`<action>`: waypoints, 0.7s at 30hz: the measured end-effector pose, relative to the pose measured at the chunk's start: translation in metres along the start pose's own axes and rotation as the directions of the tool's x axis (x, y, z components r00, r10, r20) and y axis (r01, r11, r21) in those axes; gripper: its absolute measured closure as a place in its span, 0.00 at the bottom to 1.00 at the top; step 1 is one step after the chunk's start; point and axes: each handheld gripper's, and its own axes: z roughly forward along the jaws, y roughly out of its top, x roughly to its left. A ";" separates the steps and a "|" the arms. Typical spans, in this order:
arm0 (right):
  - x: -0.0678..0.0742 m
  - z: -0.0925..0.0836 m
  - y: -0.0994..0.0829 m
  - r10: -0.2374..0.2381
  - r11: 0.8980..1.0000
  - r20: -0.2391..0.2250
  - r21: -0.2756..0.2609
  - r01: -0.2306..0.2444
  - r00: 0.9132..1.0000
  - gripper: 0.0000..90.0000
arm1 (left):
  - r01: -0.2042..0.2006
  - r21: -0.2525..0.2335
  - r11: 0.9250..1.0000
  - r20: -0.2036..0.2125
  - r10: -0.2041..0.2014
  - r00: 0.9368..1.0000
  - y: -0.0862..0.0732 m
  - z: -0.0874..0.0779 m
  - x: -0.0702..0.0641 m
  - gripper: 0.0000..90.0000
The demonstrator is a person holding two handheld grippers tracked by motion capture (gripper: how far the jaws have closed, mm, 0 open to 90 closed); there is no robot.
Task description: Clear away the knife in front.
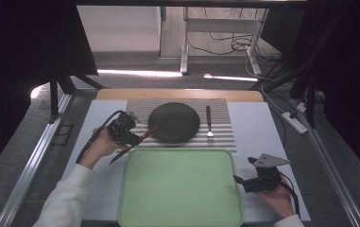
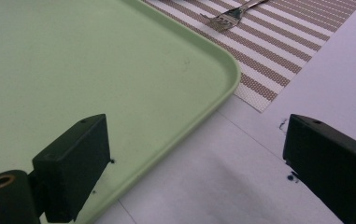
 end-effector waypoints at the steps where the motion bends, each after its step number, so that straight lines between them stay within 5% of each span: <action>1: 0.000 0.000 0.000 -0.003 1.000 0.000 0.002 0.003 1.000 0.08 | -0.007 -0.003 1.000 0.012 0.007 1.000 -0.002 0.001 -0.007 0.86; 21: 0.000 0.002 0.001 -0.003 1.000 -0.002 0.004 0.003 1.000 0.08 | -0.080 -0.003 0.997 0.138 0.079 0.987 -0.017 0.026 -0.060 0.86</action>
